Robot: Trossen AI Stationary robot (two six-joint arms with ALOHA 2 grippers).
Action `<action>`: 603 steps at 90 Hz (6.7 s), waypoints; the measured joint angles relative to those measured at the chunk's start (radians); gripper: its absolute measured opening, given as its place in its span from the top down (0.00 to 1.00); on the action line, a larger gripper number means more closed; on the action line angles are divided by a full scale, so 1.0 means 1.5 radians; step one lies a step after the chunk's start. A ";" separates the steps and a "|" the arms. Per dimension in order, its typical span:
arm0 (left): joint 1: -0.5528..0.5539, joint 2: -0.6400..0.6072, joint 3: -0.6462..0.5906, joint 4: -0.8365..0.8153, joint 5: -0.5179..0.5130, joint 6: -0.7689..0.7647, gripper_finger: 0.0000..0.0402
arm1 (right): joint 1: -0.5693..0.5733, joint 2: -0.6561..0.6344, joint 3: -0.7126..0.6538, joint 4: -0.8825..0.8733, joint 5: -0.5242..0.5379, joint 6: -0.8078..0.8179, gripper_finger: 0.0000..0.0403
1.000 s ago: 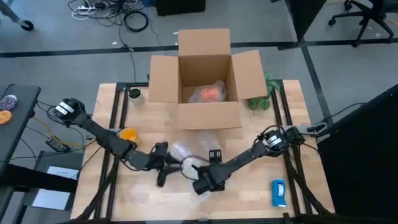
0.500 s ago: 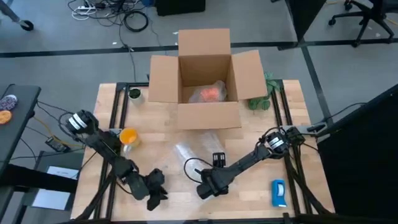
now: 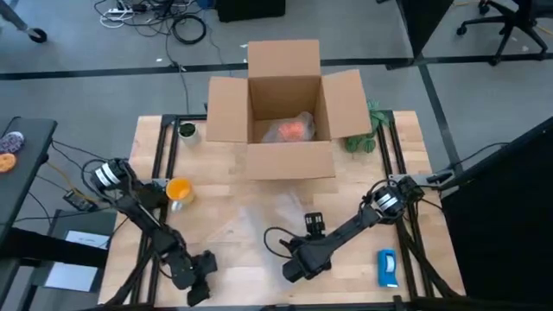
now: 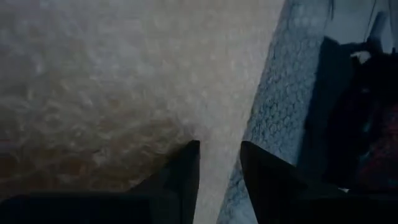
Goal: Wrap mug
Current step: Wrap the yellow mug with the bubble wrap
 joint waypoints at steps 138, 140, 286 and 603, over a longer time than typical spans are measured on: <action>-0.077 -0.006 0.002 -0.046 -0.065 -0.059 0.74 | 0.088 -0.098 -0.248 0.010 -0.075 0.166 0.72; -0.078 -0.006 0.002 -0.046 -0.065 -0.059 0.74 | 0.091 -0.098 -0.248 -0.010 -0.078 0.171 0.72; -0.038 -0.168 -0.003 -0.437 -0.129 0.064 0.74 | 0.040 -0.153 -0.256 0.207 -0.165 0.204 0.72; 0.120 0.063 0.456 -0.483 -0.274 0.692 0.56 | -0.097 -0.337 -0.371 0.829 -0.269 0.300 1.00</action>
